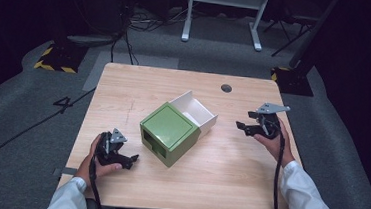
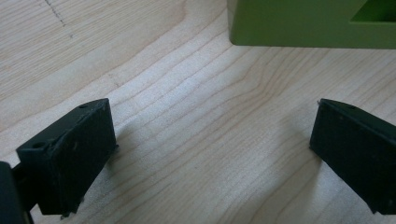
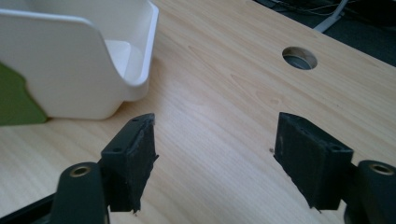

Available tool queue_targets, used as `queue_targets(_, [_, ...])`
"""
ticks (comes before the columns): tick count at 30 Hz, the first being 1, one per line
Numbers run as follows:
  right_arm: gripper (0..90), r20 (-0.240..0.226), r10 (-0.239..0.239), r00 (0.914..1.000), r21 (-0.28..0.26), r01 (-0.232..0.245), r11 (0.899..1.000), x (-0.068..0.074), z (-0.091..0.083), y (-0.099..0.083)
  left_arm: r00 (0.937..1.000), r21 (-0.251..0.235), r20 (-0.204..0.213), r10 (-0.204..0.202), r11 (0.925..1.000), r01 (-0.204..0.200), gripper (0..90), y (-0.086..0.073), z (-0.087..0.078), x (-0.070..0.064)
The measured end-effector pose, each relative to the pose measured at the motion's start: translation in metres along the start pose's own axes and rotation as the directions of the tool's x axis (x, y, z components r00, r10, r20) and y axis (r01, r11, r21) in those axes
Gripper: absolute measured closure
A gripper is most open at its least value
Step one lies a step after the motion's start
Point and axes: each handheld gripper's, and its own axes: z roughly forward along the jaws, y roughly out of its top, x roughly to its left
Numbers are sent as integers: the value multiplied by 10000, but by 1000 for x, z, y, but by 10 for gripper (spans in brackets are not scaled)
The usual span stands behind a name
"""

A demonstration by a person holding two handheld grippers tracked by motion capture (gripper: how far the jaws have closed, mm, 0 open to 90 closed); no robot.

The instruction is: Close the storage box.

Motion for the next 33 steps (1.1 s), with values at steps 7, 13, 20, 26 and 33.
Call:
queue_targets(7, [371,8,140,9999,-6,-140,9999,7,24,15,10000,-39,-34,62,10000,-62,5,-1,-1,-1])
queue_targets(13, [416,-30,79,10000,61,-79,10000,12,41,24,10000,-30,-6,35,10000,-35,5,-2,-1,-2])
queue_targets(20, [447,97,210,9997,351,-214,9992,19,63,27,10000,-2,-17,52,10000,-52,5,-2,-2,-2])
queue_targets(26, [496,-1,380,9993,549,-380,9978,22,78,25,10000,-6,-10,55,10000,-55,5,-2,-2,-3])
queue_targets(33, [500,-328,660,9973,358,-648,9973,21,78,25,10000,-6,-7,50,10000,-50,5,-2,-2,-3])
